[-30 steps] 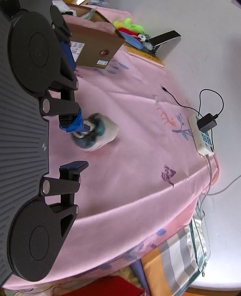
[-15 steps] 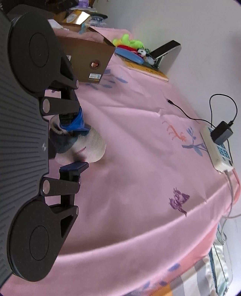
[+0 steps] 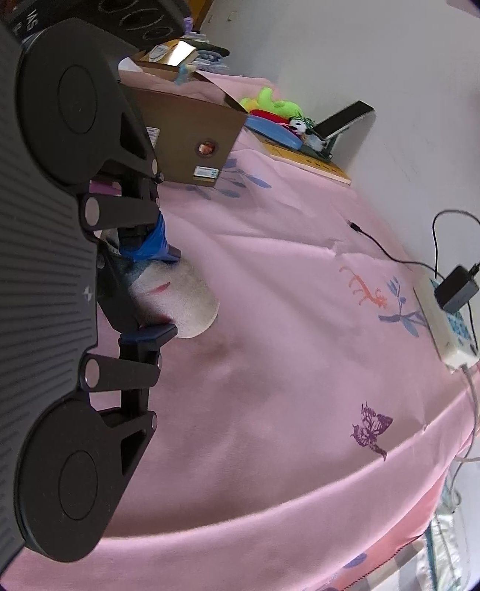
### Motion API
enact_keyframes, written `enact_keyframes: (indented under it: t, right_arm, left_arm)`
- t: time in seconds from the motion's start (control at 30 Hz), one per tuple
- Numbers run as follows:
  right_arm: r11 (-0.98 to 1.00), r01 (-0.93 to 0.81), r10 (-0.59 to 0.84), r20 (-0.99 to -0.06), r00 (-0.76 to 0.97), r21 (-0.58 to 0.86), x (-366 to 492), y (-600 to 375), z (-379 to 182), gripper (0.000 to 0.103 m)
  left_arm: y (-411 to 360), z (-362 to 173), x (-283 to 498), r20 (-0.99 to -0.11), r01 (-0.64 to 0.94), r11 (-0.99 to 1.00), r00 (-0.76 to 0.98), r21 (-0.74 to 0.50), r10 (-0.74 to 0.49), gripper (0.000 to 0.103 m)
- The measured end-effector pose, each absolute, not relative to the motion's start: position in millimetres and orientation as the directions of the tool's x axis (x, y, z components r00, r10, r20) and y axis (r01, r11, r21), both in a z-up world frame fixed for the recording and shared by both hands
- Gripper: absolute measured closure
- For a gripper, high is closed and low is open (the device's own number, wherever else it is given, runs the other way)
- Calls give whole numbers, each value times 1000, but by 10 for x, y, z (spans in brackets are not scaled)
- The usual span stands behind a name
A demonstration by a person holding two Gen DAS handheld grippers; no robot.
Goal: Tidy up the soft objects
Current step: 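Grasp the white-and-teal sock bundle with the right gripper and lift it, then carry the sock bundle into the cardboard box and release it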
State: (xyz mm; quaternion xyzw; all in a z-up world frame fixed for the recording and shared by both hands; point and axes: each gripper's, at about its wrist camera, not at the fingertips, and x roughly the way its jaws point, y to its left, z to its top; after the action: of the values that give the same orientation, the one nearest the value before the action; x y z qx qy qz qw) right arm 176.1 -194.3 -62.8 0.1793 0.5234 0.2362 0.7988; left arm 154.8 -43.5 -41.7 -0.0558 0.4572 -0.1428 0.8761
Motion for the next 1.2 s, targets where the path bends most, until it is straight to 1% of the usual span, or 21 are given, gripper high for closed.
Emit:
enact_keyframes:
  t: [0.2, 0.4, 0.57, 0.83, 1.07, 1.2]
  right_arm:
    - [836, -262, 549, -745, 380, 482, 1479, -1835, -437, 83]
    - [828, -299, 561, -725, 400, 475, 1218, -1686, -297, 83]
    - [806, -333, 591, -697, 406, 490, 1013, -1516, -187, 83]
    - [754, -440, 654, -621, 432, 488, 711, -1058, 82, 83]
    - [708, -543, 700, -549, 456, 451, 563, -570, 320, 83]
    - [687, -591, 717, -528, 456, 424, 545, -250, 350, 83]
  left_arm:
    - [-400, -245, 1268, -762, 222, 950, 568, -221, -310, 47]
    - [-347, -59, 910, -737, 246, 957, 617, -152, -276, 47]
    - [-215, 94, 614, -711, 235, 967, 663, -102, -236, 48]
    - [205, 445, 168, -642, 188, 981, 746, -51, -177, 49]
    - [667, 742, -108, -571, 143, 990, 812, -2, -119, 49]
    - [957, 795, -173, -558, 113, 994, 825, 6, -90, 49]
